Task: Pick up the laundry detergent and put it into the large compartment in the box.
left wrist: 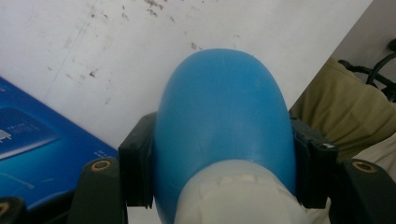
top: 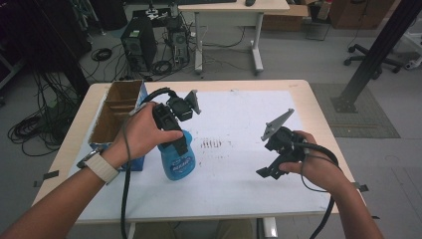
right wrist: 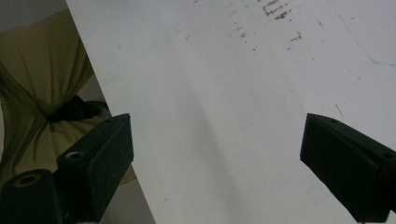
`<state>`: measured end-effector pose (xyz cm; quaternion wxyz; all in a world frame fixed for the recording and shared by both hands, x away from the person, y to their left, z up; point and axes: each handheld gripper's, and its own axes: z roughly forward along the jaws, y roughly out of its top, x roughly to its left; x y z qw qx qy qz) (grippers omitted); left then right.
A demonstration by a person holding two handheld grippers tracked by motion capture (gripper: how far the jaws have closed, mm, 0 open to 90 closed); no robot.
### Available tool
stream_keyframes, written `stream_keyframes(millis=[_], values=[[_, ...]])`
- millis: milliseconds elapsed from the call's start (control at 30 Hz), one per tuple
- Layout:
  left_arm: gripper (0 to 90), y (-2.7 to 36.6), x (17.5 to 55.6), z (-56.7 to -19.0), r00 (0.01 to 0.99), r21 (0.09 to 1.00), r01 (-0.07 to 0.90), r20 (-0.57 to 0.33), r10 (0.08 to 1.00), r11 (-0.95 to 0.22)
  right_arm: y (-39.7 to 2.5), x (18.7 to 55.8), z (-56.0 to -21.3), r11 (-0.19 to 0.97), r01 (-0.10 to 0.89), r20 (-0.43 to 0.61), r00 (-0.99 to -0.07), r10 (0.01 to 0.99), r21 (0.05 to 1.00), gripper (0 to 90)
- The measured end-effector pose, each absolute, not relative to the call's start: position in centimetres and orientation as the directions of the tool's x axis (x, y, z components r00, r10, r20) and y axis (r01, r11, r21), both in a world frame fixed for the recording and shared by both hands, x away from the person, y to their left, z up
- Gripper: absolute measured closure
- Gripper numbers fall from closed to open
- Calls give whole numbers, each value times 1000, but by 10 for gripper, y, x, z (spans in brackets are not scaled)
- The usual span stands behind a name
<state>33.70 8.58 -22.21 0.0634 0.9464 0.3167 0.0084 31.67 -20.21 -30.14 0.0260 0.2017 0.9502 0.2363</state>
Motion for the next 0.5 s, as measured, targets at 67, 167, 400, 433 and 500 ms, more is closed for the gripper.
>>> stream_keyframes(millis=[67, 167, 400, 433, 500], values=[[373, 86, 337, -219, 793, 122, 607, -26, 609, -785, -201, 317, -302, 807, 370, 47, -918, 394, 460, 96], [373, 86, 337, -213, 780, 127, 624, -35, 625, -771, -201, 317, -301, 808, 367, 48, -919, 391, 461, 96], [373, 88, 335, -199, 765, 136, 640, -24, 644, -756, -201, 316, -300, 809, 365, 45, -920, 389, 461, 96], [373, 88, 335, -196, 760, 143, 646, -25, 649, -750, -201, 317, -300, 809, 363, 45, -921, 388, 462, 96], [373, 90, 335, -191, 748, 145, 659, -29, 663, -738, -201, 317, -300, 809, 364, 45, -920, 389, 461, 96]])
